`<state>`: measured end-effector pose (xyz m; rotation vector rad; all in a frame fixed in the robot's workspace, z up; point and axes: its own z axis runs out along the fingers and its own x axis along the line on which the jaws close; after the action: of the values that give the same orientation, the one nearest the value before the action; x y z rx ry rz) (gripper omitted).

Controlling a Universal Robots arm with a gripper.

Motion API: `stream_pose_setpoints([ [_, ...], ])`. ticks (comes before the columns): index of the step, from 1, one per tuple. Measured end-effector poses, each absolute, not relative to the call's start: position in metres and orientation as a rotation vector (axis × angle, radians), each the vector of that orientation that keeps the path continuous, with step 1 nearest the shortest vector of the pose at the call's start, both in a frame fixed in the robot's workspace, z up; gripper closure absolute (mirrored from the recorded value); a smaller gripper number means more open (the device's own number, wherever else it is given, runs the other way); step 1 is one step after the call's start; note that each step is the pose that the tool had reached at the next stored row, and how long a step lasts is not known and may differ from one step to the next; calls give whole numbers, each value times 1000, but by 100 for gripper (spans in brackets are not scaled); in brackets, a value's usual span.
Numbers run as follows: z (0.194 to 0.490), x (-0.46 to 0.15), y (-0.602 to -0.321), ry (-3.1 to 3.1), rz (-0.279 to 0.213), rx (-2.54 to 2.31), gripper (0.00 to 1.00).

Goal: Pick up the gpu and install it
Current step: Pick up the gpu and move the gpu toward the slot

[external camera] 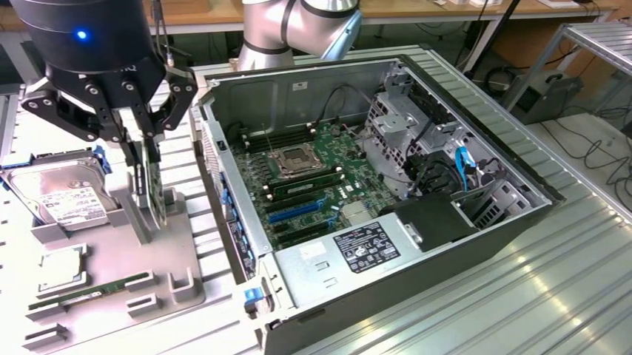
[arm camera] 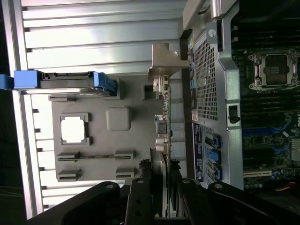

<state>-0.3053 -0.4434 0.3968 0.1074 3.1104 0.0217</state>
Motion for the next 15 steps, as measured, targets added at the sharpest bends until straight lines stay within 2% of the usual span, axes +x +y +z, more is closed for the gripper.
stream_pose_setpoints([
  [15,400,-305,-443,3110,22,107,74],
])
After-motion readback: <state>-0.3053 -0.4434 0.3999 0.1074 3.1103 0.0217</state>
